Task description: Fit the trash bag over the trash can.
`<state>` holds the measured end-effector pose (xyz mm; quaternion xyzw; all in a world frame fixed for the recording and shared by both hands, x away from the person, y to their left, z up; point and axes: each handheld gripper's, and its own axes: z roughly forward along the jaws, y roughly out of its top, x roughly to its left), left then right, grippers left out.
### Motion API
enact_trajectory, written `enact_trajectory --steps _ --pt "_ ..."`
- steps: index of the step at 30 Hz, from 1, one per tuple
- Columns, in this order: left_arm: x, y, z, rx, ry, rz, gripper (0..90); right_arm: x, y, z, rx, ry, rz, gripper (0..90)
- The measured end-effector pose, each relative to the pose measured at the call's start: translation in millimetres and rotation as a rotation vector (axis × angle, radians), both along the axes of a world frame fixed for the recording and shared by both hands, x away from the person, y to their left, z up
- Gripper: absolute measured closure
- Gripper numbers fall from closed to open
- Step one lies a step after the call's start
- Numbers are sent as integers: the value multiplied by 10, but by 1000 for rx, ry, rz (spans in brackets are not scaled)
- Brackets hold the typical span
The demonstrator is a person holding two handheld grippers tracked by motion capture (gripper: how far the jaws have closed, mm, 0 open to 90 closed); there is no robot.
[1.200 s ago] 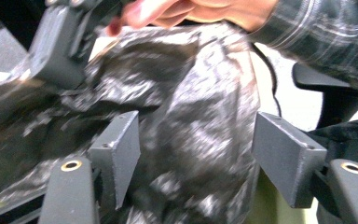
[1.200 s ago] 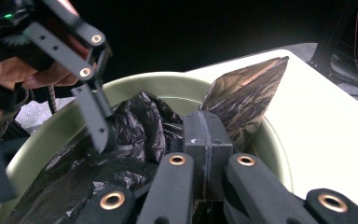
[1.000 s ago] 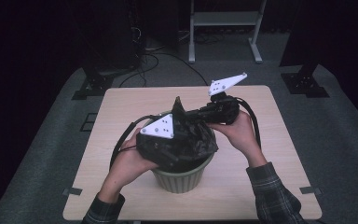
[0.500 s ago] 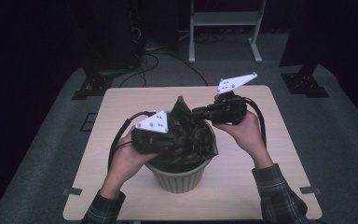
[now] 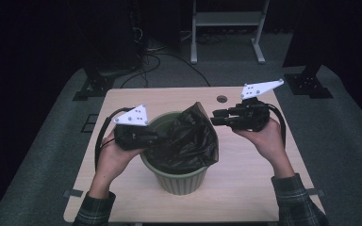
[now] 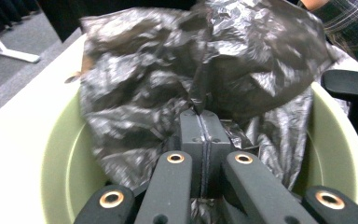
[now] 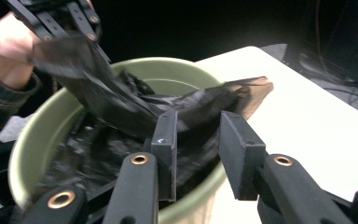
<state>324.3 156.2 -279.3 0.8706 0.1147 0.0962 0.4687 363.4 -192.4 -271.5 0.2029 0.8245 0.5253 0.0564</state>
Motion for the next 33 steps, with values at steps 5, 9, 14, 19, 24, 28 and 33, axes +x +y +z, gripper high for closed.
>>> enact_trajectory --steps 5,9,14,19,24,28,33 --pt "-12 190 7 -15 5 31 899 47 -39 -81 4 27 -12 666" --pt "-10 286 9 -16 4 49 899 40 -28 -110 11 29 -7 660" --pt "-29 419 8 -27 4 74 899 7 -21 -79 23 21 3 648" --pt "-40 550 -14 -28 6 100 900 -106 -24 -50 29 10 30 630" --pt "-59 662 -38 -33 12 124 899 -243 -32 -80 26 15 48 604" --pt "-77 707 -50 -33 16 127 899 -306 -76 -98 54 21 64 596" --pt "-81 684 -58 -30 21 122 899 -377 -116 -30 92 19 79 587"
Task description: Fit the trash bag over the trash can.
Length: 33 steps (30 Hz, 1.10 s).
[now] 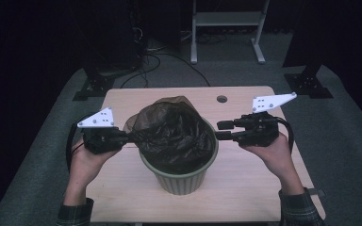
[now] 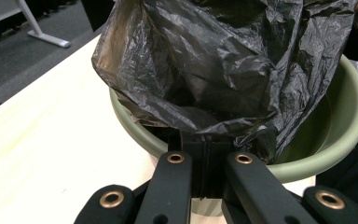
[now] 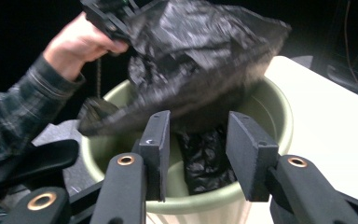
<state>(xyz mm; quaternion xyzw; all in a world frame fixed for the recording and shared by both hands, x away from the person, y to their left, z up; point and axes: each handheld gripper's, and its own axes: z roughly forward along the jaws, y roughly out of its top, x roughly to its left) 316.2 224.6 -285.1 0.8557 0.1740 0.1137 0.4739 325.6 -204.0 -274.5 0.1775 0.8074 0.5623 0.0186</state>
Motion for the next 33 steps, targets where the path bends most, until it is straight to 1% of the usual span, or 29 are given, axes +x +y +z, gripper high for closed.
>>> enact_trajectory --steps 4,9,13,14,15,16,22,24,28,31,33 --pt "-8 -33 6 3 -1 -9 899 -72 4 67 20 -4 21 580" --pt "-18 -46 11 3 -2 -12 900 -123 33 70 12 -1 30 576" --pt "-33 -24 1 -1 0 -8 899 -133 47 -33 -5 13 17 564" --pt "-34 -16 0 0 1 -9 899 -127 43 -64 -2 23 15 564" --pt "-34 -16 0 0 1 -9 899 -127 43 -64 -2 23 15 564" --pt "-38 -7 -4 -3 3 -6 899 -118 38 -114 -1 33 12 558" --pt "-43 13 -13 -4 5 -5 899 -110 83 -162 9 53 23 541" --pt "-46 14 -16 -6 6 -5 900 -115 90 -155 22 54 30 539" --pt "-50 12 -20 -6 9 -7 899 -143 72 -111 37 47 27 538" --pt "-50 9 -21 -6 10 -10 900 -155 69 -90 36 42 28 538" --pt "-51 14 -21 -8 9 -9 900 -158 82 -96 27 49 27 533"
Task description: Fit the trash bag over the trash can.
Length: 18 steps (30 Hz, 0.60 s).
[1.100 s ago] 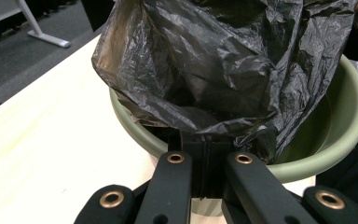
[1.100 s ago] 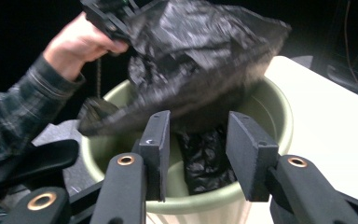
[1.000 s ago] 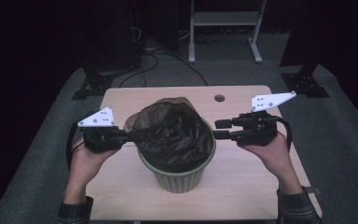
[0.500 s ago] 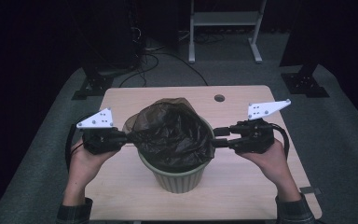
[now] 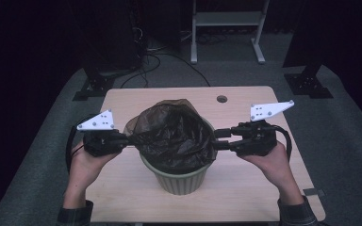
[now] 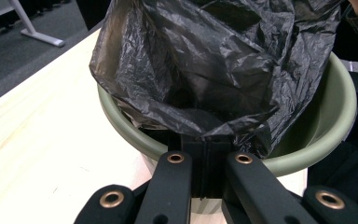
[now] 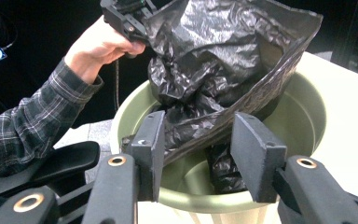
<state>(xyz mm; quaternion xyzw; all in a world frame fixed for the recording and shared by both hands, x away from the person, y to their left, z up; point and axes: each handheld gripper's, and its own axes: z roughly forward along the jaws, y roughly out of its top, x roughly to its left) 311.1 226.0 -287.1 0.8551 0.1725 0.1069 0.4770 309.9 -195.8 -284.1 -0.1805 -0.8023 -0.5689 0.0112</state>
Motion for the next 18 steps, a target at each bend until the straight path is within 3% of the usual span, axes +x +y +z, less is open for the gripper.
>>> enact_trajectory --steps 6,13,18 --pt "-9 24 -2 -1 2 2 899 23 64 -96 -28 21 -1 550" --pt "-23 67 -32 -4 8 8 899 30 73 -163 -66 7 -9 861" --pt "-29 97 -74 -7 15 10 899 50 5 -160 -74 -16 -45 894"
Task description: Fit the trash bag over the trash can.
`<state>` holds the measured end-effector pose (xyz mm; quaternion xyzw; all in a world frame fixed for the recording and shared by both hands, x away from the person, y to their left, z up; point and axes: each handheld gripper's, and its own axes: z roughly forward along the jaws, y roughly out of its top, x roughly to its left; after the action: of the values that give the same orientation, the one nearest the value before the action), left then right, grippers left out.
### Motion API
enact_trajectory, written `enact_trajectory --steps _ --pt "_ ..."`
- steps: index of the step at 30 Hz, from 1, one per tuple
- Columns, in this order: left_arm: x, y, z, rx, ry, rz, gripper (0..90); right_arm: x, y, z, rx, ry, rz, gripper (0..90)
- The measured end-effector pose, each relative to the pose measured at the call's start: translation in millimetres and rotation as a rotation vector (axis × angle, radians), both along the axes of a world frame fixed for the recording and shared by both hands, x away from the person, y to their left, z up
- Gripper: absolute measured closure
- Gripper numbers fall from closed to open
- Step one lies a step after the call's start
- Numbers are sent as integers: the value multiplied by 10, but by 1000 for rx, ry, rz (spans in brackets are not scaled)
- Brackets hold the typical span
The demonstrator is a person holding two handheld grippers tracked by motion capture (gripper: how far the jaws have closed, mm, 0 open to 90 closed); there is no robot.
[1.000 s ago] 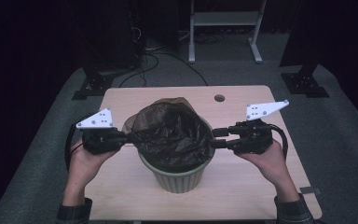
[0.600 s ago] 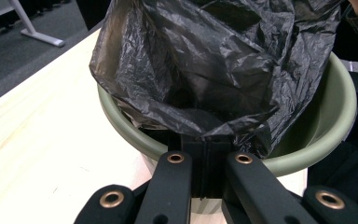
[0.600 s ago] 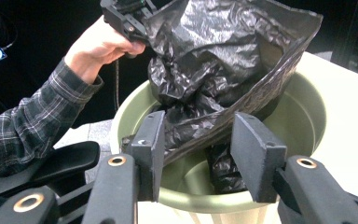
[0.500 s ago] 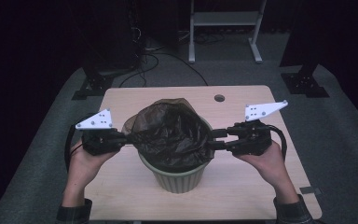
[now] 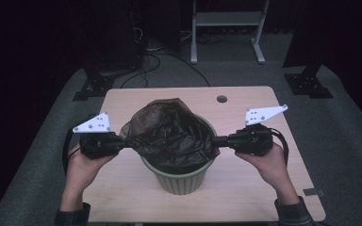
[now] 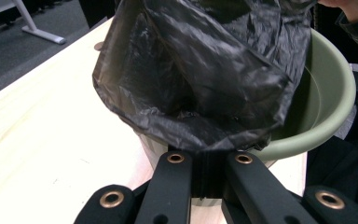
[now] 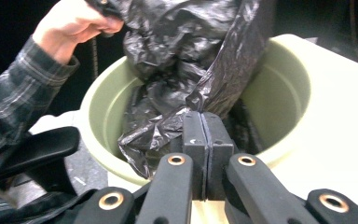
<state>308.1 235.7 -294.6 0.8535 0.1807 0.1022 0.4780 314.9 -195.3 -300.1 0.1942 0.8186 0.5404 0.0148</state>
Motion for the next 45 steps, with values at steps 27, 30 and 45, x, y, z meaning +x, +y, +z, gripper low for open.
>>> enact_trajectory --steps 27,30,45 --pt "85 214 -186 34 12 110 854 338 -540 16 -38 -40 -237 897" --pt "55 203 -171 16 -7 108 753 325 -522 31 -25 -44 -221 796" --pt "-165 256 95 -85 -76 77 150 306 -525 178 13 -70 -232 447"
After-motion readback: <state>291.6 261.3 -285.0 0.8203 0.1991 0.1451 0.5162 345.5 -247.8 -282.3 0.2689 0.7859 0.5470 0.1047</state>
